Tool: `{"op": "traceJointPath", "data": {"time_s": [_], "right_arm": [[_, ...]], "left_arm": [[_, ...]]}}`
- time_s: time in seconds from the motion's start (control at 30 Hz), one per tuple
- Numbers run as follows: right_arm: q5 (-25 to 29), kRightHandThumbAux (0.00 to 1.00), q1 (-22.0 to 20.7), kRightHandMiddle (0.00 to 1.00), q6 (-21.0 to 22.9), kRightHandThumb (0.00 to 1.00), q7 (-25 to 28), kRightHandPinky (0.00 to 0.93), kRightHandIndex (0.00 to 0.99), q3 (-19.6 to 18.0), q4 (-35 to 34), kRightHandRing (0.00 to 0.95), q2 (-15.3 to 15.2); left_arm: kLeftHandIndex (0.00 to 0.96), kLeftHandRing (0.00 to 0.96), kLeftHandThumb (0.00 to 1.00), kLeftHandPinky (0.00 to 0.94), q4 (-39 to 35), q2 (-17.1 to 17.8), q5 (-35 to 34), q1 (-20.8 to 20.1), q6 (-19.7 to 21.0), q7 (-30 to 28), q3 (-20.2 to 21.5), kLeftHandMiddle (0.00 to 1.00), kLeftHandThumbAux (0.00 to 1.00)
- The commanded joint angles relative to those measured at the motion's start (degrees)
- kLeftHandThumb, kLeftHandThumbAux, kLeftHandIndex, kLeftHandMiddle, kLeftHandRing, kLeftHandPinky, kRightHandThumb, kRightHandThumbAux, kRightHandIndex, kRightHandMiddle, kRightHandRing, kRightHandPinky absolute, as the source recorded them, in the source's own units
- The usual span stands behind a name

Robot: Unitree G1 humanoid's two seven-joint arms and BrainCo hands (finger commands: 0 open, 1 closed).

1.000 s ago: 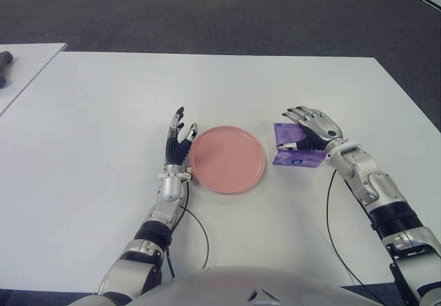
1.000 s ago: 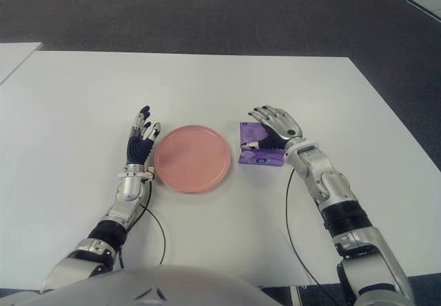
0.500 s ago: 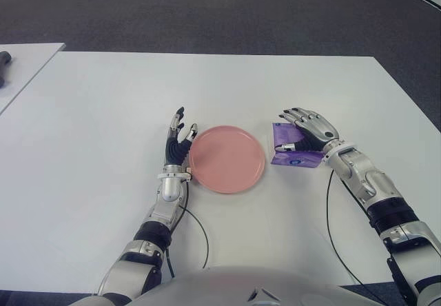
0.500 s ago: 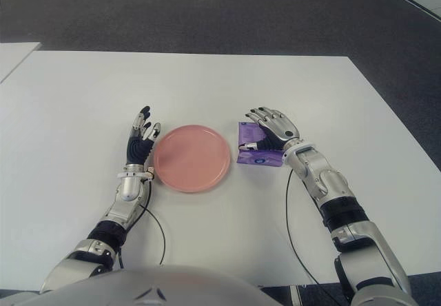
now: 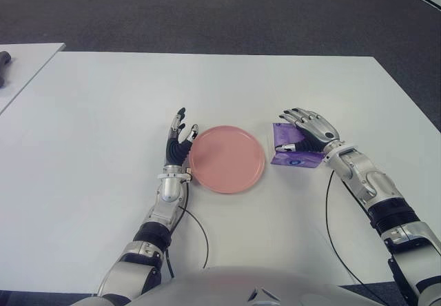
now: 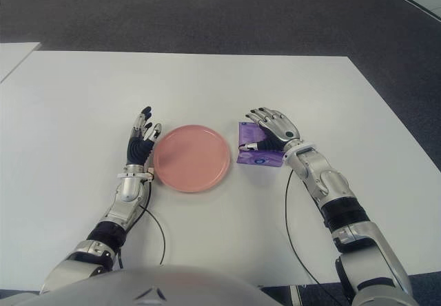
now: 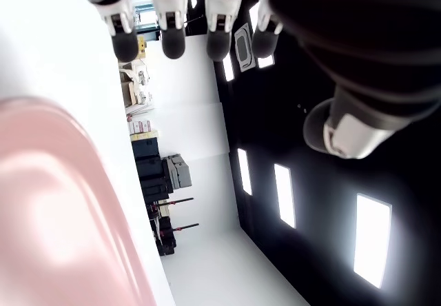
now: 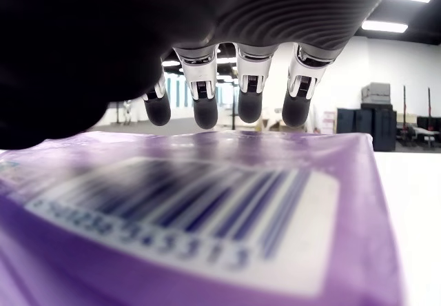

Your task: Put the tissue paper into the plate.

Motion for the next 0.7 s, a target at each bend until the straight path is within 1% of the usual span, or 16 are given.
{"op": "traceJointPath", "data": {"time_s": [0.03, 0.23, 0.43, 0.7], "right_arm": [[0.7, 0.193, 1.3, 0.000, -0.8, 0.321, 1.1, 0.000, 0.000, 0.7, -0.4, 0.000, -0.8], [0.6, 0.193, 1.9, 0.000, -1.4, 0.304, 1.0, 0.000, 0.000, 1.0, -0.2, 0.000, -1.3], [1.0, 0.196, 2.4, 0.000, -1.3, 0.305, 2.2, 0.000, 0.000, 0.9, -0.7, 0.000, -1.5], [2.3, 0.199, 4.2, 0.000, -0.7, 0.319, 3.7, 0.000, 0.000, -0.8, -4.6, 0.000, -2.9]], "left_arm": [[0.000, 0.000, 0.016, 0.000, 3.7, 0.4, 0.3, 5.4, 0.7, -0.6, -0.1, 0.000, 0.467], [0.000, 0.000, 0.017, 0.000, 3.7, 0.4, 0.3, 5.5, 0.7, -0.7, -0.1, 0.000, 0.473], [0.000, 0.000, 0.016, 0.000, 3.7, 0.5, 0.4, 5.5, 0.6, -0.7, 0.0, 0.000, 0.471], [0.000, 0.000, 0.017, 0.000, 3.9, 0.4, 0.1, 5.4, 0.4, -0.9, 0.0, 0.000, 0.466]]}}
